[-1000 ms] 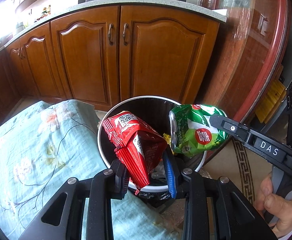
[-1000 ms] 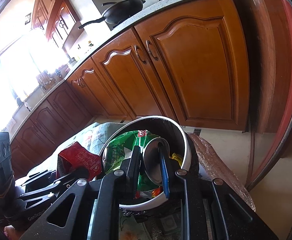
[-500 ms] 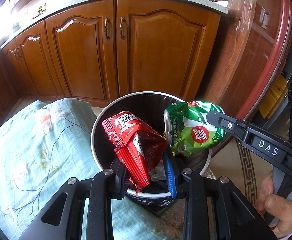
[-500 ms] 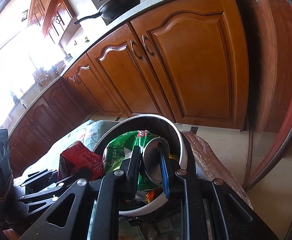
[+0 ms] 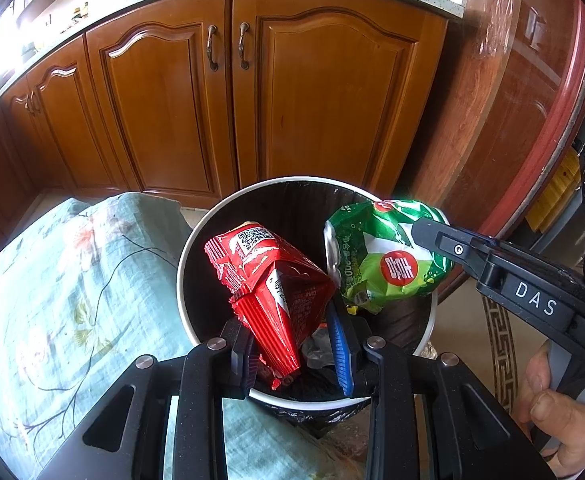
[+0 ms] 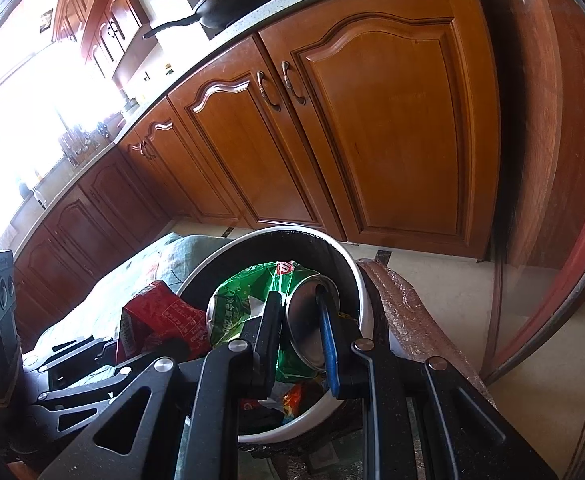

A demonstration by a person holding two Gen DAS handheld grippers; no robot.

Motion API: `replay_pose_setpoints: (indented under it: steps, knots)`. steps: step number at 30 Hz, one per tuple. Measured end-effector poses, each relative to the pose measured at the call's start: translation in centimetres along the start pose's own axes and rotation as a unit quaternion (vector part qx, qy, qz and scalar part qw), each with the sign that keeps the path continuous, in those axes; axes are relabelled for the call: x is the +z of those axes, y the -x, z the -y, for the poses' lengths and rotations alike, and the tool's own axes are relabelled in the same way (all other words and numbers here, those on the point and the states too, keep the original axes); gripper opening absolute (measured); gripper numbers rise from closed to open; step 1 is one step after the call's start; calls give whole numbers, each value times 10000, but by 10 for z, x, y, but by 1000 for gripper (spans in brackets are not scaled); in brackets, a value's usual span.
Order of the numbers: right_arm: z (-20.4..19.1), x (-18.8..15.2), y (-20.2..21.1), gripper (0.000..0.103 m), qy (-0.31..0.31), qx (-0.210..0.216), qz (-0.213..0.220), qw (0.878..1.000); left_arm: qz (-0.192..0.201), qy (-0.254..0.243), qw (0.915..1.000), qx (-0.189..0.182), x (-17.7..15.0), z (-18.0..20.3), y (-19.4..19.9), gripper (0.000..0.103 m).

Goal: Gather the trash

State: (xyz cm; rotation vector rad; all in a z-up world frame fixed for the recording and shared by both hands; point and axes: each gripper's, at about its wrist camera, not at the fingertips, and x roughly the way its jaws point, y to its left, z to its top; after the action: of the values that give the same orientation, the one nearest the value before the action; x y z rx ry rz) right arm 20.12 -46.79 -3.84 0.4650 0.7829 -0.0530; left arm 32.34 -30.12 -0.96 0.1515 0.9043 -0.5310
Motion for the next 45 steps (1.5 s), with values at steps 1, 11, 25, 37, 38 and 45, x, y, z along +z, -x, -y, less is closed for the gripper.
replay_pose_setpoints:
  steps: [1,11,25,37,38,45]
  knots:
    - [0,1,-1,19,9,-15,-7,10000,-14,10,10000,-1,1,0,-1,29]
    - [-2,2,-10,19,76,-84,-144,9998,-102,95,9999,-34,7,-1,-5,30]
    - [3,1,-9,52,-131,84,-131,9998,161,237,9994,178,4,-1,25,70]
    - [-25,-21,37,100,-190,416,385,9982,708,981,9925,196,-52,-32,89,84]
    - [-29,-26,40,100,-171,413,408,9982,740,1040,9916,202,-59,-33,96,85]
    - [-58,-57,54,101,-61,427,505,9978,991,1358,9853,298,-108,-50,134,85]
